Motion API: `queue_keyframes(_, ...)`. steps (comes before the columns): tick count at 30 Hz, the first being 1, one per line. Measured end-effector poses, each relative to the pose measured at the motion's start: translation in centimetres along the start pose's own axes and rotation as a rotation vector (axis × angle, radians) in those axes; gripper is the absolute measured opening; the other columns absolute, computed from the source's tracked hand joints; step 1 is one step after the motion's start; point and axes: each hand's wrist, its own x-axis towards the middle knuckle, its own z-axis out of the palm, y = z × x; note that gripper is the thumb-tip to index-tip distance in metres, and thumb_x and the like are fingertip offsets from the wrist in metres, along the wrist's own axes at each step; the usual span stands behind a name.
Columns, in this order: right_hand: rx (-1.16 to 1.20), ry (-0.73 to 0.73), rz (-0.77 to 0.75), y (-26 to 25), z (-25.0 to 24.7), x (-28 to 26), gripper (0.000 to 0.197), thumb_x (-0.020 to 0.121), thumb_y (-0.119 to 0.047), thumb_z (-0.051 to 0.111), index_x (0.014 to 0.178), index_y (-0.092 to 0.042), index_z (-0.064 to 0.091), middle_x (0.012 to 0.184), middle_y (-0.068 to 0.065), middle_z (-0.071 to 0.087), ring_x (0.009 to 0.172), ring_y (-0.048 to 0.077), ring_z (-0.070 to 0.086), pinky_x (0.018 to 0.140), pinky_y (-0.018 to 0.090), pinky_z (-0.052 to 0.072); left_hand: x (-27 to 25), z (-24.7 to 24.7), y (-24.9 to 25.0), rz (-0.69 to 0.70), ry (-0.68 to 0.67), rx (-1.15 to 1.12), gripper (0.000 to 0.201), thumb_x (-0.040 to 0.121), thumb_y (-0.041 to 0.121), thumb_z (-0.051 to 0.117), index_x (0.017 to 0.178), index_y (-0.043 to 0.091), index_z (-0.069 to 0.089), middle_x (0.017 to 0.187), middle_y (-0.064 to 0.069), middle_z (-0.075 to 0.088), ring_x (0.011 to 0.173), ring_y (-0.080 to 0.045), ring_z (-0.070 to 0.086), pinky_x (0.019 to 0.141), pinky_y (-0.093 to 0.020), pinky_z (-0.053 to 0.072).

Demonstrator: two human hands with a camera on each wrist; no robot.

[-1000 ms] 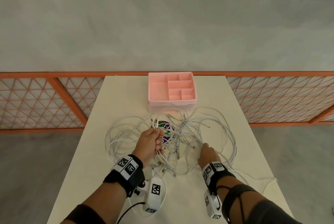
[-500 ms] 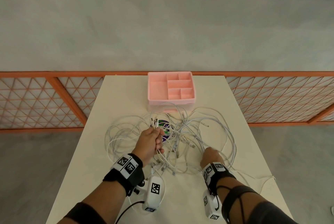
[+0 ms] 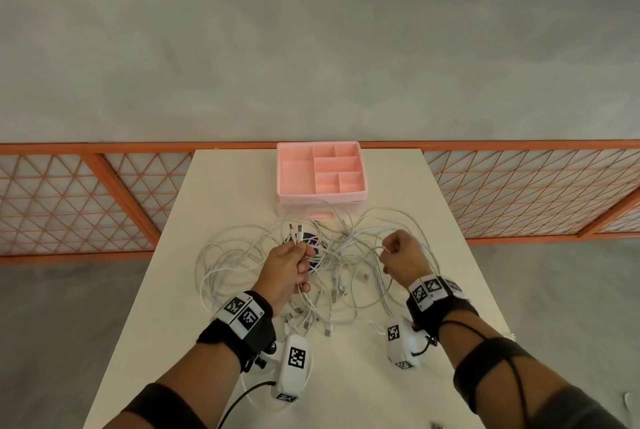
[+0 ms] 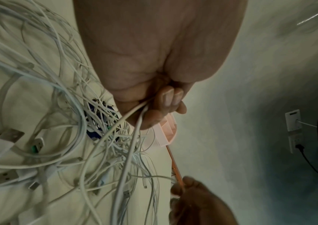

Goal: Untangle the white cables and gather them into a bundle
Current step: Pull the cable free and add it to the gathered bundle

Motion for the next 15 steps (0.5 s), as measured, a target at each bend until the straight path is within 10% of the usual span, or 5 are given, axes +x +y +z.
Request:
queue_keyframes(3, -0.081, -0.142, 0.021, -1.2, -0.7, 0.3, 0.011, 0.087, -0.005, 0.052, 0.095, -0.011, 0.056, 0.082, 0.013, 0.067, 0.059, 0.026, 0.067, 0.053, 0.030, 0.049, -0.1, 0.5, 0.0, -0.004, -0.016, 0.004, 0.028, 0.107, 0.013, 0.039, 0.088, 0.005, 0.059, 0.051, 0.002, 0.041, 0.039, -0.010, 0.033, 0.042, -0.022, 0.038)
queue_keyframes(8, -0.860, -0.145, 0.036, 1.4, -0.5, 0.1, 0.028, 0.094, -0.017, 0.046, 0.119, -0.021, 0.059, 0.128, 0.007, 0.052, 0.116, 0.029, 0.052, 0.091, 0.035, 0.048, -0.1, 0.6, -0.1, -0.003, -0.023, 0.012, 0.030, 0.108, 0.015, 0.039, 0.088, 0.006, 0.059, 0.051, 0.002, 0.041, 0.039, -0.009, 0.034, 0.043, -0.022, 0.038)
queue_keyframes(11, -0.767, 0.021, -0.147, 2.5, 0.1, 0.2, 0.046, 0.089, -0.007, 0.050, 0.131, -0.026, 0.051, 0.132, 0.004, 0.044, 0.118, 0.029, 0.046, 0.093, 0.035, 0.046, 0.1, 0.1, -0.3, 0.000, -0.005, 0.026, 0.028, 0.107, 0.015, 0.039, 0.091, 0.005, 0.059, 0.052, 0.002, 0.041, 0.041, -0.010, 0.034, 0.045, -0.023, 0.038)
queue_keyframes(15, -0.677, -0.105, -0.107, 3.6, 1.2, 1.3, 0.041, 0.091, -0.001, 0.044, 0.129, -0.010, 0.055, 0.129, 0.009, 0.056, 0.115, 0.030, 0.057, 0.095, 0.036, 0.048, 0.6, -0.2, -0.3, 0.000, 0.019, 0.021, 0.027, 0.107, 0.016, 0.040, 0.092, 0.005, 0.059, 0.052, 0.003, 0.041, 0.041, -0.010, 0.034, 0.045, -0.023, 0.039)
